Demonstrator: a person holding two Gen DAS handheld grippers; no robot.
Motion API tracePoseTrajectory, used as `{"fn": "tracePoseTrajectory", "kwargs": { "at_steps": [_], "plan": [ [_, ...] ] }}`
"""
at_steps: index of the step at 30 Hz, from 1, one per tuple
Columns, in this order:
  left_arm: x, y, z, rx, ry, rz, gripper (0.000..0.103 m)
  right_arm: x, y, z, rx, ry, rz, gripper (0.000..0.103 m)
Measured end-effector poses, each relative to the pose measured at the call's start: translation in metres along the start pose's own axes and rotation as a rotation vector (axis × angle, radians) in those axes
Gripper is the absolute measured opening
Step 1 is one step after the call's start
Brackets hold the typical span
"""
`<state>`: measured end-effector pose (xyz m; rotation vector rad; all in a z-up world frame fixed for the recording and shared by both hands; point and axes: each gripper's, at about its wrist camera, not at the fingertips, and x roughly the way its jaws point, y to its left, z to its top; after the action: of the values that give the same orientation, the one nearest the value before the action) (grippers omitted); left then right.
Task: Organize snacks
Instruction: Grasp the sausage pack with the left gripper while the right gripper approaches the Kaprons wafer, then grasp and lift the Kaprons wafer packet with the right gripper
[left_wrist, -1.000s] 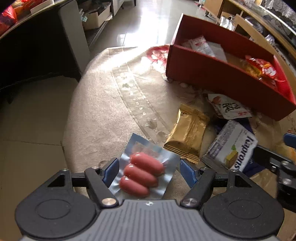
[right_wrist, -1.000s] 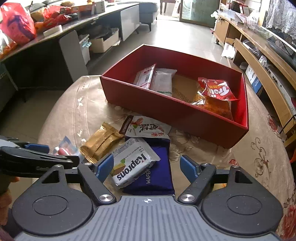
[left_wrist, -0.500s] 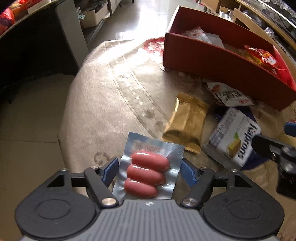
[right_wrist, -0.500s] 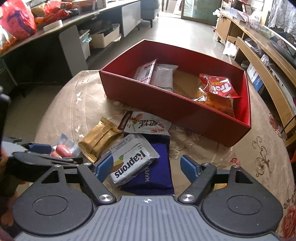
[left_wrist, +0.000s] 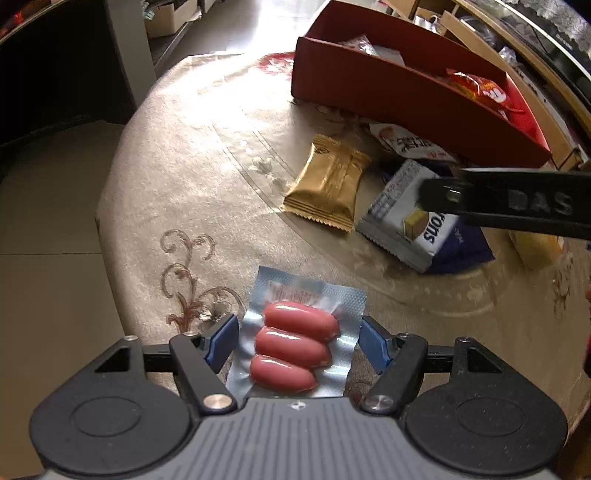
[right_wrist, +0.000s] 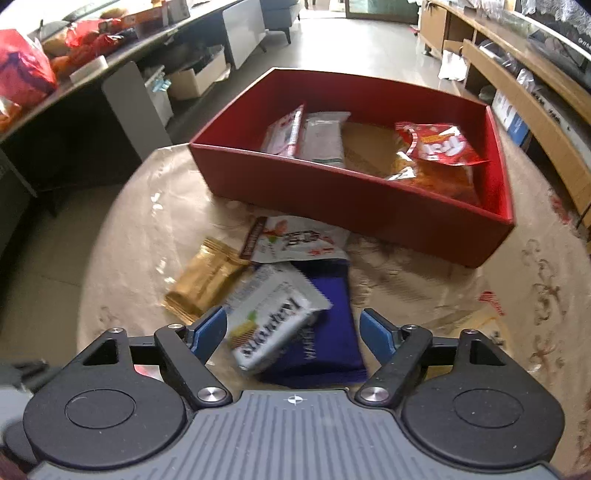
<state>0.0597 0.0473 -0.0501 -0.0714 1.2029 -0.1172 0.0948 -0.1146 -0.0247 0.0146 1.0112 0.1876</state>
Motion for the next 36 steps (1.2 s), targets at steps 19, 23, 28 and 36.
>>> {"fn": "tracePoseTrajectory", "kwargs": {
  "at_steps": [19,23,28,36],
  "plan": [
    [0.004,-0.004,-0.001,0.024,0.008,-0.008,0.071,0.025,0.018,-0.003,-0.136,0.073,-0.064,0.065],
    [0.004,-0.007,-0.003,0.037,0.011,-0.011,0.071,0.008,0.002,-0.020,-0.142,0.104,-0.063,0.053],
    [0.002,-0.011,-0.005,0.036,0.015,-0.029,0.071,-0.016,-0.028,-0.043,-0.042,0.090,-0.072,0.059],
    [0.001,-0.015,-0.009,0.089,0.025,-0.038,0.071,-0.013,0.007,-0.039,-0.309,0.021,-0.094,0.083]
  ]
}}
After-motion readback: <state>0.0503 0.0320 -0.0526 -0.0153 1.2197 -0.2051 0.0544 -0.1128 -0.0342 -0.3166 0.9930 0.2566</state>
